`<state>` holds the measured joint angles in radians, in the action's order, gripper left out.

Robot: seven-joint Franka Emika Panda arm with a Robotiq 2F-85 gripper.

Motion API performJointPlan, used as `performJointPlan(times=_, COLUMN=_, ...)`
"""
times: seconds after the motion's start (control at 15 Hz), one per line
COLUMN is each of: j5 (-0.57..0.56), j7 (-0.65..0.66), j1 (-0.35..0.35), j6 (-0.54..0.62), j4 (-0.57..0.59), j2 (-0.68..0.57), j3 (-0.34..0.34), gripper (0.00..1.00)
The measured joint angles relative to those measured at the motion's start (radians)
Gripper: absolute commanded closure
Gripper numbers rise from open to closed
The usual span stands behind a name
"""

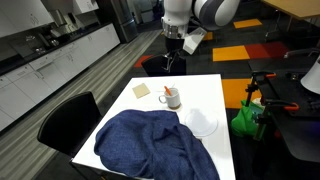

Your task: Take the pen out of the cup and put it on the table

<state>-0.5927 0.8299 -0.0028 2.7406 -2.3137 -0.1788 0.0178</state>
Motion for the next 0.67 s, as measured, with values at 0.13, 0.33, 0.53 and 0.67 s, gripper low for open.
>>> performJointPlan(times=0.13, j5=-0.028, j7=0.006, j1=0.000, j6=0.017, j4=0.026, j2=-0.046, j3=-0.009, gripper=0.01)
performJointPlan(times=0.33, j5=-0.039, j7=0.006, j1=0.000, j6=0.023, j4=0.069, j2=-0.115, j3=-0.019, gripper=0.22)
performJointPlan(times=0.53, j5=-0.039, j7=0.006, j1=-0.002, j6=0.023, j4=0.108, j2=-0.179, j3=-0.021, gripper=0.48)
performJointPlan(times=0.67, j5=-0.023, j7=-0.001, j1=0.008, j6=0.023, j4=0.129, j2=-0.216, j3=-0.034, gripper=0.56)
